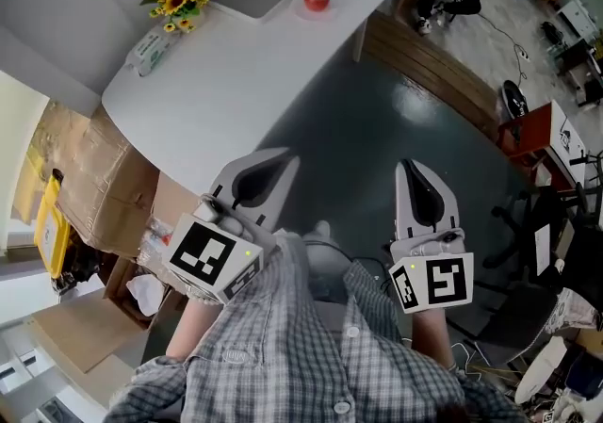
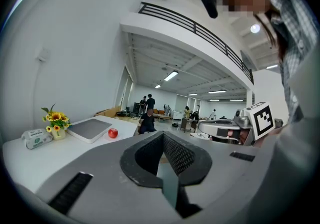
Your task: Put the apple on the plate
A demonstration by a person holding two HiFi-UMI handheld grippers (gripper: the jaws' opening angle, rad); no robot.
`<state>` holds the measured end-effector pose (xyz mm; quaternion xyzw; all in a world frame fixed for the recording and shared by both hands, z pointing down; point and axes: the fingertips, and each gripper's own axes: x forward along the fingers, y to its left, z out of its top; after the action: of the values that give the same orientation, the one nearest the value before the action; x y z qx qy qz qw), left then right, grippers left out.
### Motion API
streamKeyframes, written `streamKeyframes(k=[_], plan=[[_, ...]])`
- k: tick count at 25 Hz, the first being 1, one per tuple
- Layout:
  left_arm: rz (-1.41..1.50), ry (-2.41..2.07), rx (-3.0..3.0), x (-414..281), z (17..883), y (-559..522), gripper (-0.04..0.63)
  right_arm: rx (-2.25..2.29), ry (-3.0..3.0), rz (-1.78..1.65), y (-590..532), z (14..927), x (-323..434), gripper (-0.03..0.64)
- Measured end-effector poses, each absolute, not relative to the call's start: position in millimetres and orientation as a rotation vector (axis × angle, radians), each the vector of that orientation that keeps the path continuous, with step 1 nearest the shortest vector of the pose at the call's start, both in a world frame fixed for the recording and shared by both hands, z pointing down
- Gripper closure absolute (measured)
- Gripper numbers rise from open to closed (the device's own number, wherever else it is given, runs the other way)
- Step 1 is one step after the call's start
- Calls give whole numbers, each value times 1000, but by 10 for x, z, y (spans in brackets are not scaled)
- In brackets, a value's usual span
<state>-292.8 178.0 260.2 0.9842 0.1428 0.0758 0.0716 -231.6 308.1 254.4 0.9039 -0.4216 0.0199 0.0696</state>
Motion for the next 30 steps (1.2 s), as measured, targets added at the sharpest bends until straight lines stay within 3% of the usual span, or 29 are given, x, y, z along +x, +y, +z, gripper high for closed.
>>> streamKeyframes(k=[9,30], plan=[[186,348,3009,-2235,2508,1979,586,2708,-1349,42,3236,2527,-1562,592],[246,481,2960,-1128,2670,1895,586,2741,-1205,75,3223,2700,-614,592]])
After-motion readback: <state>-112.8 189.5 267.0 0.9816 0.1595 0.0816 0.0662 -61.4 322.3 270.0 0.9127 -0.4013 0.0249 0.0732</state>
